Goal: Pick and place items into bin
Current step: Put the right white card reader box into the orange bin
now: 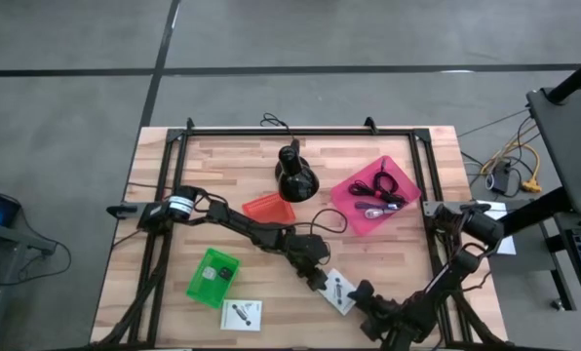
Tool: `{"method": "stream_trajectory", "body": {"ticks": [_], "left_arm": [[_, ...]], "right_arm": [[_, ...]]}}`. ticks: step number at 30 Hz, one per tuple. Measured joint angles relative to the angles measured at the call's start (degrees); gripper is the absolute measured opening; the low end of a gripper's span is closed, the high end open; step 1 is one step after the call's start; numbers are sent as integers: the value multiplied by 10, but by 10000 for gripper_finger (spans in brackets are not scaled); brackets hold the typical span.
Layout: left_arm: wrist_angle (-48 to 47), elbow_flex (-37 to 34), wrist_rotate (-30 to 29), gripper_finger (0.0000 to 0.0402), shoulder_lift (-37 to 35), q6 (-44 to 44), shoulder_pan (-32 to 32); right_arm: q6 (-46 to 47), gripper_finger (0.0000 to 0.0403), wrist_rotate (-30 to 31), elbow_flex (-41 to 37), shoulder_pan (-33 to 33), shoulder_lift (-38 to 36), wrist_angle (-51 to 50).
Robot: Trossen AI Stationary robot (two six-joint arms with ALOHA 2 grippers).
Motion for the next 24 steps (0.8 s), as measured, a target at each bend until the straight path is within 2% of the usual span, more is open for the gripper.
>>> {"method": "stream_trajectory", "body": {"ticks": [6, 15, 19, 24], "left_arm": [[0, 0, 0, 154, 0, 2, 0], [0, 0, -2, 155, 0, 3, 0], [-2, 1, -2, 155, 0, 12, 0], [-2, 1, -2, 155, 0, 12, 0]], "right_arm": [[-8, 215, 23, 12, 0, -22, -3], [-22, 215, 44, 19, 0, -22, -1], [-14, 215, 85, 20, -1, -23, 1], [-28, 215, 91, 20, -1, -23, 3]]}}
